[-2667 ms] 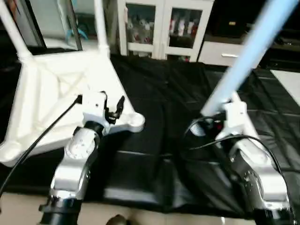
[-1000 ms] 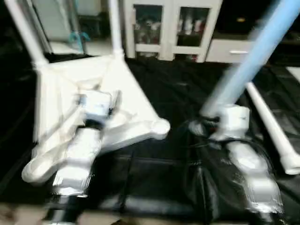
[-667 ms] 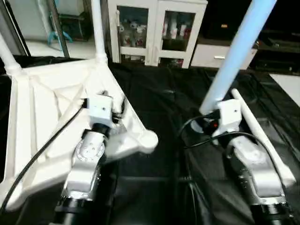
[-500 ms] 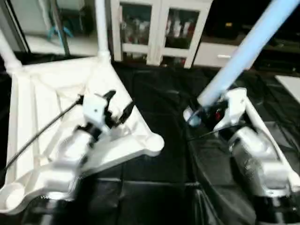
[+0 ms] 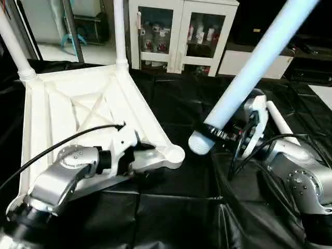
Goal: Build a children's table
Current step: Move to table
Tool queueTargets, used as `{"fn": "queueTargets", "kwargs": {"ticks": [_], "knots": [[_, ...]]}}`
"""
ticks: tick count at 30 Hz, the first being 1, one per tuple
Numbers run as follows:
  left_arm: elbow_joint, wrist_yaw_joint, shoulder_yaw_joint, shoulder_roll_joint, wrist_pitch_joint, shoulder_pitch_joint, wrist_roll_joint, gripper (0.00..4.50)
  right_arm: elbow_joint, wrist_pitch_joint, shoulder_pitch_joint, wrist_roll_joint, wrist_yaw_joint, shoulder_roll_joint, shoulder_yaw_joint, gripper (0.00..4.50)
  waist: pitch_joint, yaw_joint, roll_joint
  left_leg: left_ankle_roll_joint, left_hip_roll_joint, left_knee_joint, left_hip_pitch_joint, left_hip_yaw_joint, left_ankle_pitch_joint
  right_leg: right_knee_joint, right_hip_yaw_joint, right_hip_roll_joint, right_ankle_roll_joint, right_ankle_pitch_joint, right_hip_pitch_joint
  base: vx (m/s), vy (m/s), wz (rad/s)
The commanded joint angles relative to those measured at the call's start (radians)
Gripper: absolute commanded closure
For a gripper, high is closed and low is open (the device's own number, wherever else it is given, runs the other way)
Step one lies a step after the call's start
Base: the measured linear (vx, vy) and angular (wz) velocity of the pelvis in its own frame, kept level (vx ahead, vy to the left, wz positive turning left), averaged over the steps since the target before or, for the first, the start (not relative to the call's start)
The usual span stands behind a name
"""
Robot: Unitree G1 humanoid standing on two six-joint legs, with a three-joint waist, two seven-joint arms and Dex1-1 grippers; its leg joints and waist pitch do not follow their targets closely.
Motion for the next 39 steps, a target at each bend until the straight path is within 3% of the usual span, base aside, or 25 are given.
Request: {"fn": "queueTargets", "kwargs": {"ticks": [1, 6, 7, 11, 19, 31, 34, 37, 39], "knots": [[0.005, -0.022, -0.019, 0.006, 0.024, -0.024, 0.011, 0.09, -0.026, 0.009, 0.005, -0.001, 0.007, -0.013, -0.004, 2.61, -0.049, 0.005, 0.011, -0.016, 0.079, -0.096, 0.011, -0.027, -0.095, -0.076, 0.047, -0.097, -0.206, -0.119, 0.030, 0.000, 0.000, 0.00], [0.059, -0.011, -0.035, 0.013, 0.019, -0.055, 0.058, 0.24, -0.042, 0.016, 0.019, 0.010, 0.004, -0.014, -0.002, 2.61, -0.056, 0.010, 0.009, 0.011, 0.079, -0.090, 0.005, -0.020, -0.030, -0.065, 0.044, -0.096, -0.233, 0.011, 0.034, 0.000, 0.000, 0.00], [0.084, -0.006, -0.038, 0.009, 0.016, -0.067, 0.071, 0.24, -0.044, 0.017, 0.020, 0.010, 0.005, -0.016, 0.002, 2.61, -0.054, 0.009, 0.003, 0.016, 0.079, -0.090, 0.005, -0.018, -0.035, -0.068, 0.045, -0.096, -0.233, 0.002, 0.033, 0.000, 0.000, 0.00], [0.131, 0.003, -0.048, -0.005, 0.033, -0.100, 0.090, 0.47, -0.034, 0.013, 0.016, -0.004, 0.014, -0.026, 0.018, 2.61, -0.053, 0.013, 0.001, 0.018, 0.080, -0.091, 0.007, -0.017, -0.043, -0.071, 0.046, -0.099, -0.230, -0.034, 0.033, 0.000, 0.000, 0.00], [0.091, 0.001, -0.089, -0.002, 0.119, -0.107, 0.116, 1.26, 0.015, 0.000, -0.019, -0.041, 0.017, -0.034, 0.035, 2.61, -0.049, 0.023, -0.004, 0.005, 0.084, -0.094, 0.010, -0.015, -0.058, -0.075, 0.046, -0.102, -0.229, -0.087, 0.026, 0.000, 0.000, 0.00], [0.068, 0.040, -0.087, -0.017, 0.160, -0.115, 0.137, 2.28, 0.087, -0.027, -0.067, -0.096, 0.003, -0.017, 0.072, 2.61, -0.048, 0.025, -0.013, 0.009, 0.083, -0.093, 0.008, -0.014, -0.031, -0.072, 0.046, -0.102, -0.232, -0.049, 0.028, 0.000, 0.000, 0.00], [0.062, 0.044, -0.107, -0.013, 0.150, -0.114, 0.162, 2.46, 0.188, -0.074, -0.097, -0.170, -0.074, 0.028, 0.090, 2.61, -0.047, 0.021, -0.012, -0.001, 0.082, -0.094, 0.010, -0.013, -0.038, -0.073, 0.045, -0.101, -0.235, -0.067, 0.025, 0.000, 0.000, 0.00], [0.059, 0.046, -0.133, -0.004, 0.141, -0.119, 0.191, 2.73, 0.247, -0.100, -0.114, -0.184, -0.121, 0.071, 0.089, 2.61, -0.048, 0.022, -0.011, -0.014, 0.082, -0.095, 0.010, -0.013, -0.048, -0.075, 0.047, -0.102, -0.232, -0.081, 0.026, 0.000, 0.000, 0.00], [0.054, 0.039, -0.170, 0.014, 0.121, -0.119, 0.232, 2.85, 0.274, -0.118, -0.118, -0.188, -0.116, 0.095, 0.100, 2.61, -0.049, 0.022, -0.011, -0.005, 0.083, -0.094, 0.010, -0.013, -0.024, -0.070, 0.047, -0.101, -0.232, -0.032, 0.028, 0.000, 0.000, 0.00]]}}
